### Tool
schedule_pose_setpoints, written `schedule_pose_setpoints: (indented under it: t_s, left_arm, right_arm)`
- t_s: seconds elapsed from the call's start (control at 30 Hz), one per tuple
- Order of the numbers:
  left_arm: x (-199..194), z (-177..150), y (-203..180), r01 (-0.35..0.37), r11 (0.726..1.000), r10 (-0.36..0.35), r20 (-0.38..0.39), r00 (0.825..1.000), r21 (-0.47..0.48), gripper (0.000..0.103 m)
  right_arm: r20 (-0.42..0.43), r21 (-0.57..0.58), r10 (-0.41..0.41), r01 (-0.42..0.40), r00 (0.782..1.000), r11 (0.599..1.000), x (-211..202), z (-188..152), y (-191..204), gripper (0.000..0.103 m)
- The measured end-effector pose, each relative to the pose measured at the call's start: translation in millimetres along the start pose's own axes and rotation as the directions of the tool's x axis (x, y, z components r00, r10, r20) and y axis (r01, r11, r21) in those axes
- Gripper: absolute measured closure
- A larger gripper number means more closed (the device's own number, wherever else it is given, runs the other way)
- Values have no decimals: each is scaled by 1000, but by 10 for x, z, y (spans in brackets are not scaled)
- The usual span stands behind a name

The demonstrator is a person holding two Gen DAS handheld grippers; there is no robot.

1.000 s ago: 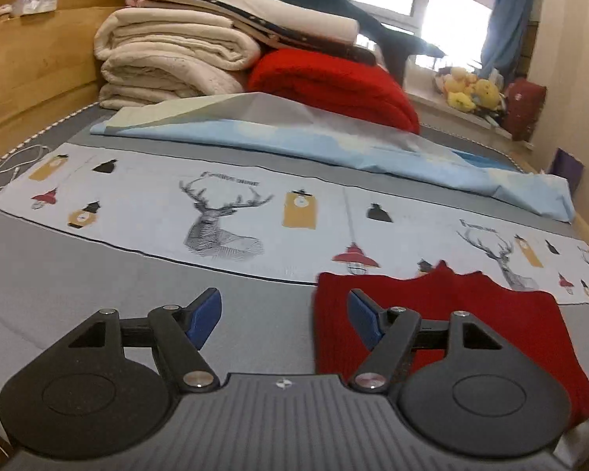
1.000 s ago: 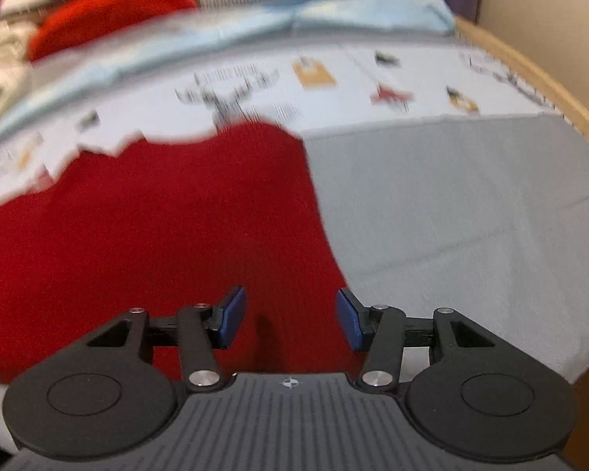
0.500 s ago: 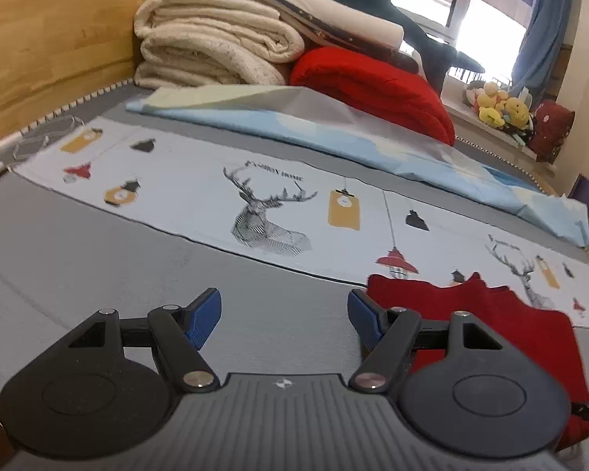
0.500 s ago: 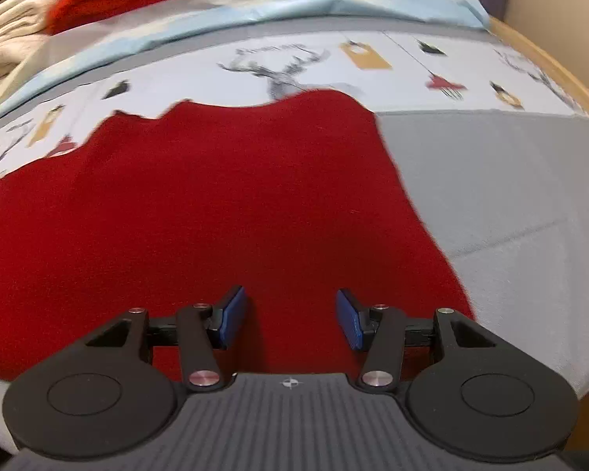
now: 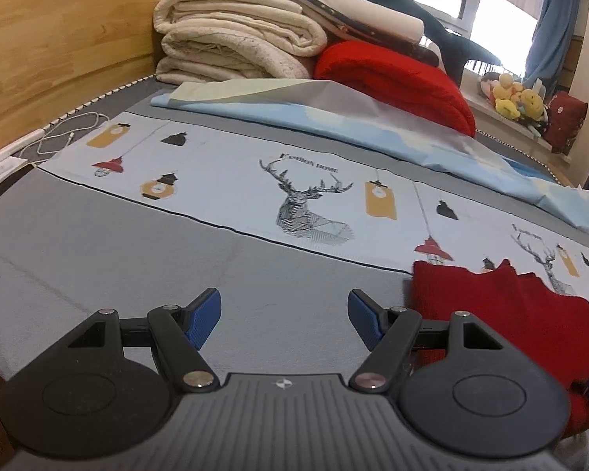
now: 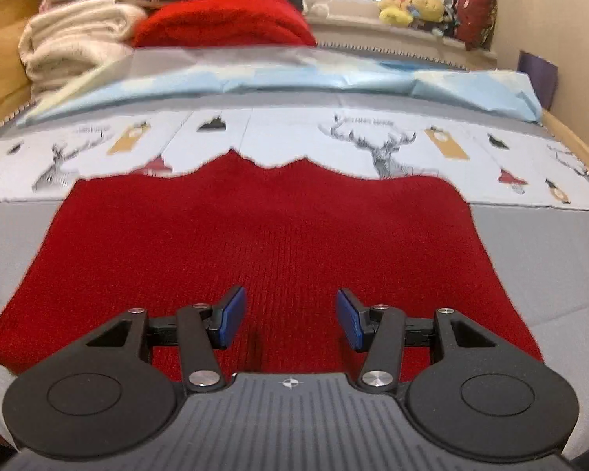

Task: Fold small clothes

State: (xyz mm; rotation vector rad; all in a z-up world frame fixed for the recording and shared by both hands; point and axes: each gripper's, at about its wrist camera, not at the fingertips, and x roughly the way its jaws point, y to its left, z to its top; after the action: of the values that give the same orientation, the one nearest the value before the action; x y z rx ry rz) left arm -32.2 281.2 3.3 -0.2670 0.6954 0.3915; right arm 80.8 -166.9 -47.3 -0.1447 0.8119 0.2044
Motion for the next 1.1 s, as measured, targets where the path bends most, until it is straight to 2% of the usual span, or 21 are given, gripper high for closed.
schedule_pose_setpoints:
  t_s: [0.1, 0.13, 0.23, 0.37, 0.4, 0.47, 0.6, 0.7, 0.83, 0.93, 1.03, 1.1]
  left_arm:
    - [-10, -10, 104, -11, 1000, 11, -4, 1000, -11, 27]
    - [-14, -13, 145, -13, 1000, 13, -6, 1000, -19, 27]
    - [-21, -15, 252, -19, 999, 19, -11, 1000, -36, 27]
    - [-13, -10, 357, -35, 998, 35, -17, 999, -50, 27]
    - [-13, -9, 380, -38, 998, 37, -18, 999, -56, 27]
    - [-19, -11, 425, -43, 997, 41, -21, 999, -70, 27]
    - [-23, -20, 488, -44, 996, 42, -26, 999, -79, 27]
    - [-10, -30, 528, -51, 995, 48, -38, 998, -85, 26]
    - [-12, -31, 577, -48, 993, 43, -45, 998, -104, 26]
    - [-7, -21, 594, -44, 993, 39, -48, 998, -109, 26]
    - [-2, -13, 603, -44, 993, 39, -51, 998, -113, 26]
    - [3, -11, 609, -42, 992, 35, -55, 998, -117, 26]
  right_arm:
    - [-184, -1, -4, 4, 983, 1000, 293, -101, -20, 50]
    - [-189, 8, -11, 13, 982, 1000, 310, -128, -39, 50]
    - [-141, 15, -46, 49, 989, 999, 234, -83, -4, 50]
    - [-36, -71, -23, 21, 999, 997, 43, -12, 265, 52]
    - [-19, -88, -9, 7, 1000, 996, -1, -6, 341, 55]
    - [4, -105, 42, -41, 999, 994, -81, 16, 514, 76]
    - [8, -128, 139, -137, 990, 982, -129, 63, 885, 79]
    - [-4, -170, 228, -225, 974, 959, -169, 34, 1263, 79]
    - [-46, -296, 325, -324, 945, 899, -163, -84, 1778, 67]
    - [-78, -435, 374, -369, 924, 821, -189, -220, 2148, 55]
    - [-147, -552, 348, -369, 926, 748, -112, -360, 2424, 49]
    - [-176, -611, 286, -332, 942, 719, -21, -450, 2512, 48]
